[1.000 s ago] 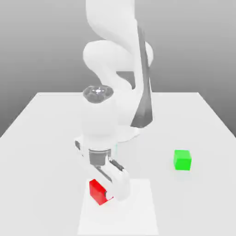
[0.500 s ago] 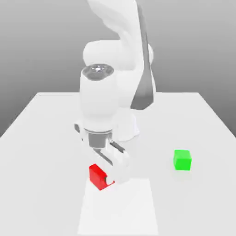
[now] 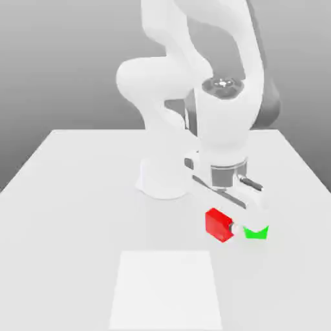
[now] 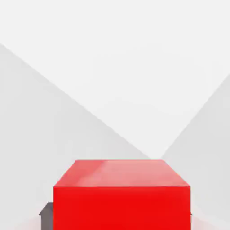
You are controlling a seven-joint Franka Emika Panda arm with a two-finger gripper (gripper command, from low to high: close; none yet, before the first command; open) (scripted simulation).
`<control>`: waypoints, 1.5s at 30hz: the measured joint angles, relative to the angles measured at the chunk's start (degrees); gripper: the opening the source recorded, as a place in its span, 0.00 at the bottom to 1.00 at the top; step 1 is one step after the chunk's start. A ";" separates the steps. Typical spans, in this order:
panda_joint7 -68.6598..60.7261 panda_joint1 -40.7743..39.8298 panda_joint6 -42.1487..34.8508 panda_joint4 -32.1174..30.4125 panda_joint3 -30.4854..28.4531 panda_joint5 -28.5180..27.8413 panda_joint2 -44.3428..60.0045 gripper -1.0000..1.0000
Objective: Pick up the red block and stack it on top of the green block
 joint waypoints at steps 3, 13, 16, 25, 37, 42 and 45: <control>4.12 2.30 -0.71 -1.13 2.66 1.06 -2.17 0.00; 19.77 7.97 -2.71 -5.04 12.93 1.88 -9.67 0.00; 24.97 9.25 -3.21 -6.25 16.24 1.39 -11.84 0.00; 31.05 4.38 1.12 -6.74 20.86 -5.27 -8.46 0.00; 37.40 -2.99 7.15 -6.70 25.29 -14.87 -1.28 0.00; 39.65 -5.09 9.47 -6.62 26.34 -18.21 1.66 0.00; 40.60 -5.86 10.85 -6.56 26.68 -19.60 3.28 0.00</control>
